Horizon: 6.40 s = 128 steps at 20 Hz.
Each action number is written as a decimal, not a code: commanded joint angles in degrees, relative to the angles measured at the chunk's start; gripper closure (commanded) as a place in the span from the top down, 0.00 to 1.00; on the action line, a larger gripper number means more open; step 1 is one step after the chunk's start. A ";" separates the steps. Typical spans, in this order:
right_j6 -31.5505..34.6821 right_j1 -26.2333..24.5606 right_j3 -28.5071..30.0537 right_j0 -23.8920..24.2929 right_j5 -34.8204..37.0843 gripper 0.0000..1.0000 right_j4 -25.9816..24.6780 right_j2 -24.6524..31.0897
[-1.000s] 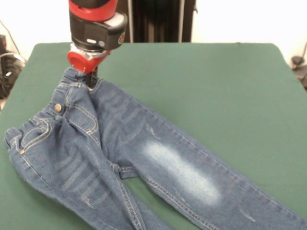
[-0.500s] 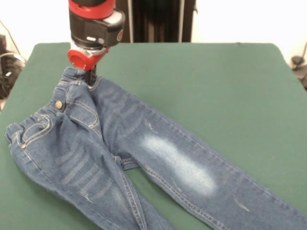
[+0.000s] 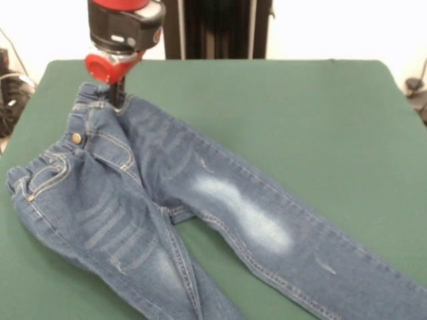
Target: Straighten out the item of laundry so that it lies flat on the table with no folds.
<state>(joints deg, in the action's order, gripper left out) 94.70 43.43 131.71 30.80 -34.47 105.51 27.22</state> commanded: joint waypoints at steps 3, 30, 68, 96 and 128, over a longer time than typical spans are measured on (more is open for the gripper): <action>8.54 4.38 7.71 -0.36 1.46 0.00 8.05 -2.34; 5.38 2.34 4.94 1.29 1.97 0.00 4.34 -4.82; 3.41 4.13 0.00 -3.14 -5.75 1.00 16.94 2.57; 11.71 -2.46 -20.56 -5.78 -18.72 1.00 26.90 12.27; 6.38 -8.34 -39.46 -10.33 -45.43 1.00 37.54 13.58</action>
<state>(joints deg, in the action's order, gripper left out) 94.71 37.74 94.84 20.75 -77.10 139.40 34.36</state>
